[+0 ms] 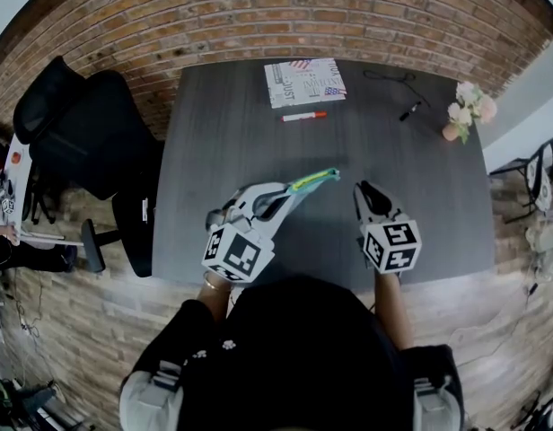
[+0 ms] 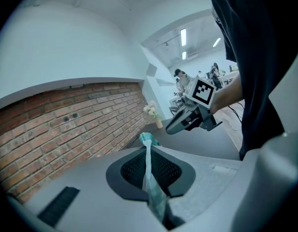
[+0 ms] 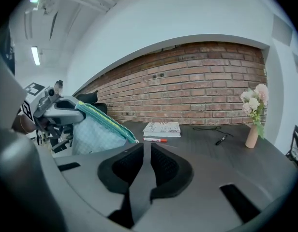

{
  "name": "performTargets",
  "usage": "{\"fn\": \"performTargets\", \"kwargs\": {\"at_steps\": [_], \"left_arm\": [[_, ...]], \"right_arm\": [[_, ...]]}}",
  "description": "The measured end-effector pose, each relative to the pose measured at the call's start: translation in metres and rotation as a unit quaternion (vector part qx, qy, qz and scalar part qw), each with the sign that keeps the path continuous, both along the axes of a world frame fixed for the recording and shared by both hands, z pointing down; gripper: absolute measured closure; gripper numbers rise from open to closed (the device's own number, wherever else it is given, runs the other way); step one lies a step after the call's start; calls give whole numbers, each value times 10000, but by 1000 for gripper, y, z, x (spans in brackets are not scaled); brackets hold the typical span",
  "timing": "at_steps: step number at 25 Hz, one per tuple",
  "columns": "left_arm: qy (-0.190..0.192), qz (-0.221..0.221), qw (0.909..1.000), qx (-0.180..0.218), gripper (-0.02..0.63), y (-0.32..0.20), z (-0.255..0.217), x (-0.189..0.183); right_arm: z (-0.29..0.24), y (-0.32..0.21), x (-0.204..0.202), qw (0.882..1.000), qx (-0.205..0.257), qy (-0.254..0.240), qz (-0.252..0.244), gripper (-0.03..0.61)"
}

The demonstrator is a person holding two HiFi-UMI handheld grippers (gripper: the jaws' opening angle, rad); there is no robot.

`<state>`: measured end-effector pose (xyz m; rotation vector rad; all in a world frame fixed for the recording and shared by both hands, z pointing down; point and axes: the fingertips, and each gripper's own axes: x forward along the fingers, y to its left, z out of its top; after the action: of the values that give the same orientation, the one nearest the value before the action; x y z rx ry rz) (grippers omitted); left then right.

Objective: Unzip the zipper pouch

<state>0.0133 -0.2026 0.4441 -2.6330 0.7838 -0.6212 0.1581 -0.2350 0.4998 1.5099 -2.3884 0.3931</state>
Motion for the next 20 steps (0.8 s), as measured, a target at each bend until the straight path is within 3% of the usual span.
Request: {"fn": "performTargets", "kwargs": {"at_steps": [4,7,15,20], "left_arm": [[814,-541,9949,-240,607,-13,-7,-15],[1172,-920,9876,-495,607,-20,-10,-28],[1666,-1422,9718,-876,607,-29,-6,-56],[1724,-1518,9693,-874,607,-31,-5,-66]], "right_arm": [[-14,2,-4,9991,238,-352,-9,550],[-23,5,-9,9979,426,-490,-14,578],[-37,10,-17,9950,720,-691,-1,578],[-42,10,-23,9943,777,-722,-69,578]]}}
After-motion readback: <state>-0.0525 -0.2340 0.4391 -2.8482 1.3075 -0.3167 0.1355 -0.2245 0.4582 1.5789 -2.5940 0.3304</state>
